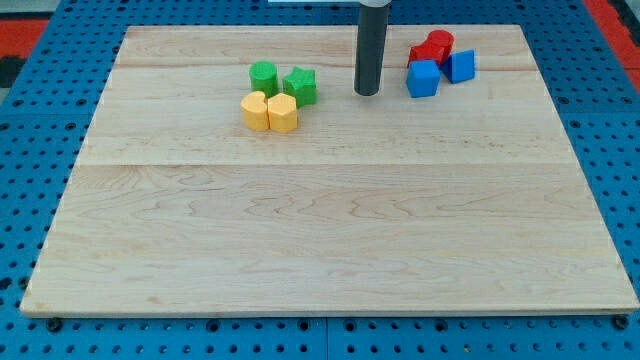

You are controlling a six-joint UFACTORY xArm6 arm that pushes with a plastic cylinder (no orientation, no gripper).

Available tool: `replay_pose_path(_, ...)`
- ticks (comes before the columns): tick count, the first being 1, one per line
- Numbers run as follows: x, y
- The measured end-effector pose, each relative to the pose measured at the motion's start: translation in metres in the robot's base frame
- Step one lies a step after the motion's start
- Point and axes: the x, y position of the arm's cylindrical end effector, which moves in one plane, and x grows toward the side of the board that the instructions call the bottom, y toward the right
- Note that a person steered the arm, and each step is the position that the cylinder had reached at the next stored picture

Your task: Move the green blocks slightly to the left

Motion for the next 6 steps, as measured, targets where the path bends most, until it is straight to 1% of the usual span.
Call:
replay_pose_path(1, -0.018, -0.013)
replay_pose_path(2, -0.025, -0.035)
replay_pose_path(3, -0.014, -0.092)
replay_pose_path(4, -0.058, -0.153)
replay_pose_path(5, -0.102, -0.198)
replay_pose_path(6, -0.036, -0.213)
